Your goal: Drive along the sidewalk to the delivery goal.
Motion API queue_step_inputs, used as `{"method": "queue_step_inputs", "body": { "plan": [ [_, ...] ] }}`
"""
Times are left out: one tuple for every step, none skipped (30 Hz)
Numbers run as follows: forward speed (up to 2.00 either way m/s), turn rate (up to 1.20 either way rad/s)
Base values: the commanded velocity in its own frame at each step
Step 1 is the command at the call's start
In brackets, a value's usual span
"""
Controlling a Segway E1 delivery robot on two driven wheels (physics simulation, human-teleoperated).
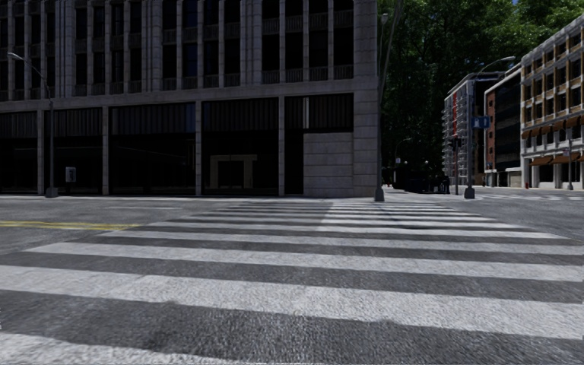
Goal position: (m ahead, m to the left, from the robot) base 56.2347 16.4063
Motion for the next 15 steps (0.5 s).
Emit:
{"method": "queue_step_inputs", "body": {
  "plan": [
    [1.84,0.0],
    [1.84,0.0],
    [1.84,0.0],
    [1.84,0.0],
    [1.84,0.0],
    [1.84,0.0],
    [1.84,0.0],
    [1.84,0.0],
    [1.84,0.0],
    [1.84,0.0],
    [1.84,0.0],
    [1.84,0.0],
    [1.84,0.0],
    [1.84,0.0],
    [1.84,0.0]
  ]
}}
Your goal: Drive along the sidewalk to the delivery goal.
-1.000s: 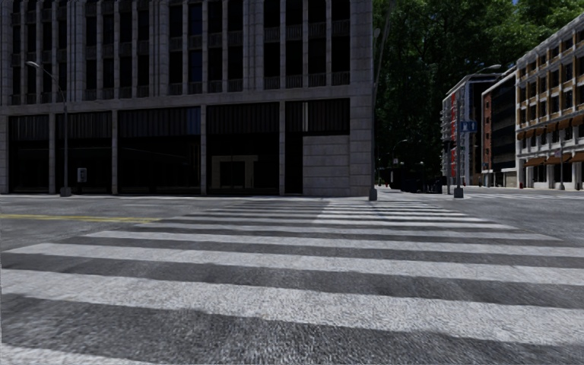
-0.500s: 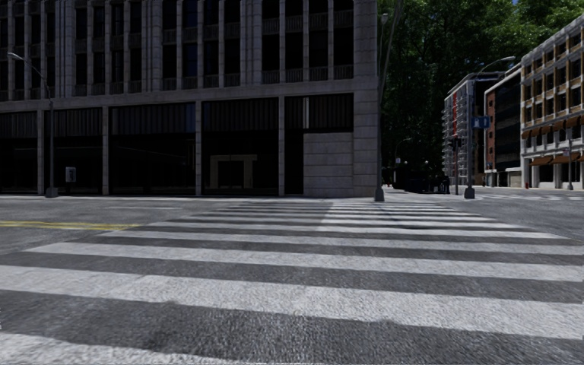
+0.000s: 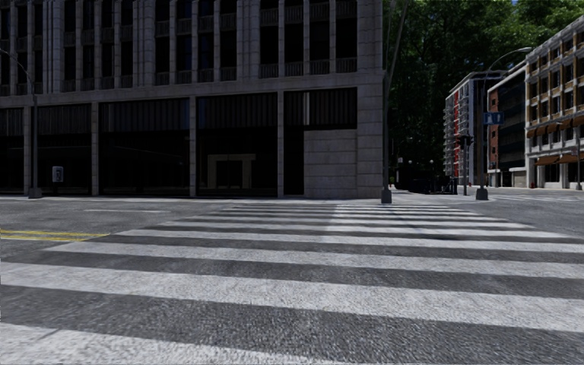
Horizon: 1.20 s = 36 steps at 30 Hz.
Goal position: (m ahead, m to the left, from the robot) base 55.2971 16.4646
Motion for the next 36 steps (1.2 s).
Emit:
{"method": "queue_step_inputs", "body": {
  "plan": [
    [1.84,0.0],
    [1.84,0.0],
    [1.84,0.0],
    [1.84,0.0],
    [1.84,0.0],
    [1.84,0.0],
    [1.84,0.0],
    [1.84,0.0],
    [1.84,0.0],
    [1.84,0.0],
    [1.84,0.0],
    [1.84,0.0],
    [1.84,0.0],
    [1.84,0.0],
    [1.84,0.0],
    [1.84,0.0],
    [1.84,0.0],
    [1.84,0.0],
    [1.84,0.0],
    [1.84,0.0],
    [1.84,0.0],
    [1.84,0.0],
    [1.84,0.0],
    [1.84,0.0],
    [1.84,0.0],
    [1.84,0.0],
    [1.84,0.0],
    [1.84,0.0],
    [1.84,0.0],
    [1.84,0.0],
    [1.84,0.0],
    [1.84,0.0],
    [1.84,0.0],
    [1.84,0.0],
    [1.84,0.0],
    [1.84,0.0]
  ]
}}
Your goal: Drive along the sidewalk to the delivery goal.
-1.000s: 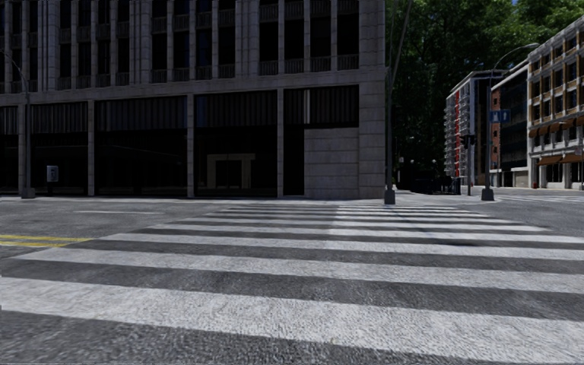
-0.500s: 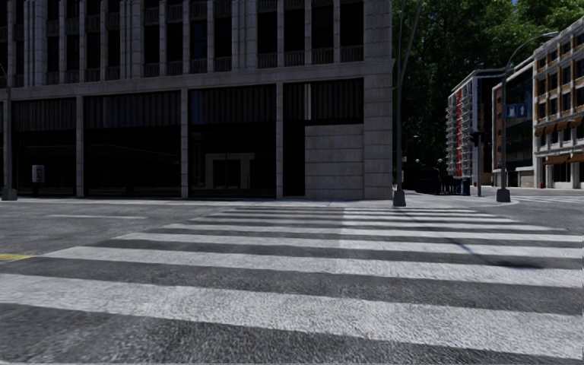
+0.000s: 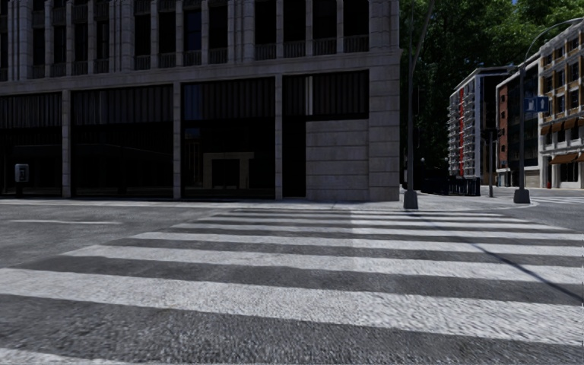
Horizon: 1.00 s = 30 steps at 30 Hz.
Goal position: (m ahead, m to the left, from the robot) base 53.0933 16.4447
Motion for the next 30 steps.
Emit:
{"method": "queue_step_inputs", "body": {
  "plan": [
    [1.84,0.0],
    [1.84,0.0],
    [1.84,0.0],
    [1.84,0.0],
    [1.84,0.0],
    [1.84,0.0],
    [1.84,0.0],
    [1.84,0.0],
    [1.84,0.0],
    [1.84,0.0],
    [1.84,0.0],
    [1.84,0.0],
    [1.84,0.0],
    [1.84,0.0],
    [1.84,0.0],
    [1.84,0.0],
    [1.84,0.0],
    [1.84,0.0],
    [1.84,0.0],
    [1.84,0.0],
    [1.84,0.0],
    [1.84,0.0],
    [1.84,0.0],
    [1.84,0.0],
    [1.84,0.0],
    [1.84,0.0],
    [1.84,0.0],
    [1.84,0.0],
    [1.84,0.0],
    [1.84,0.0]
  ]
}}
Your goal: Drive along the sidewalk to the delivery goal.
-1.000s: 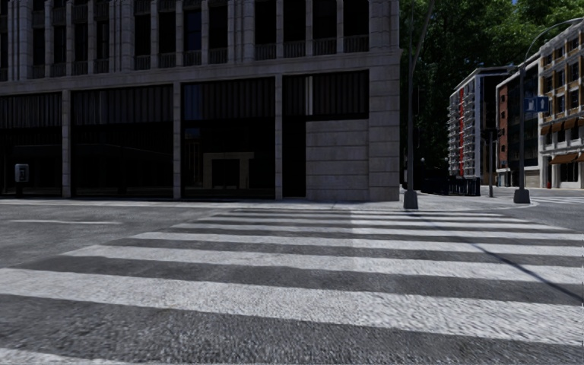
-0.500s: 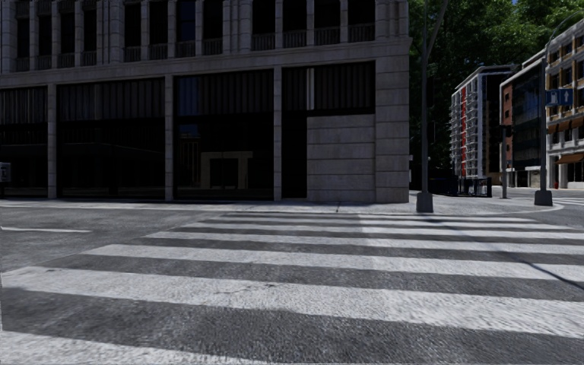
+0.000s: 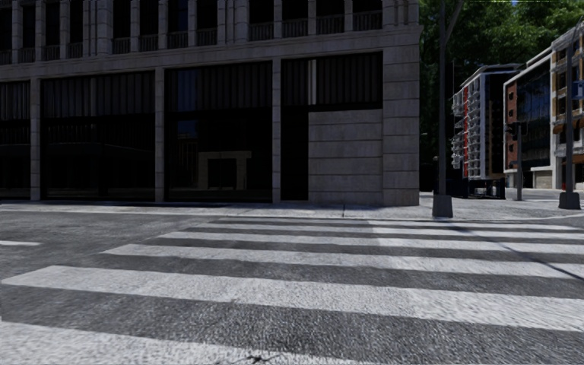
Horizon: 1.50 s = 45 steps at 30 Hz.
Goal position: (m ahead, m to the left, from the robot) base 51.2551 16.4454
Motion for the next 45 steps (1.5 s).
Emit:
{"method": "queue_step_inputs", "body": {
  "plan": [
    [1.84,0.0],
    [1.84,0.0],
    [1.84,0.0],
    [1.84,0.0],
    [1.84,0.0],
    [1.84,0.0],
    [1.84,0.0],
    [1.84,0.0],
    [1.84,0.0],
    [1.84,0.0],
    [1.84,0.0],
    [1.84,0.0],
    [1.84,0.0],
    [1.84,0.0],
    [1.84,0.0],
    [1.84,0.0],
    [1.84,0.0],
    [1.84,0.0],
    [1.84,0.0],
    [1.84,0.0],
    [1.84,0.0],
    [1.84,0.0],
    [1.84,0.0],
    [1.84,0.0],
    [1.84,0.0],
    [1.84,0.0],
    [1.84,0.0],
    [1.84,0.0],
    [1.84,0.0],
    [1.84,0.0],
    [1.84,0.0],
    [1.84,0.0],
    [1.84,0.0],
    [1.84,0.0],
    [1.84,0.0],
    [1.84,0.0],
    [1.84,0.0],
    [1.84,0.0],
    [1.84,0.0],
    [1.84,0.0],
    [1.84,0.0],
    [1.84,0.0],
    [1.84,0.0],
    [1.84,0.0],
    [1.84,0.0]
  ]
}}
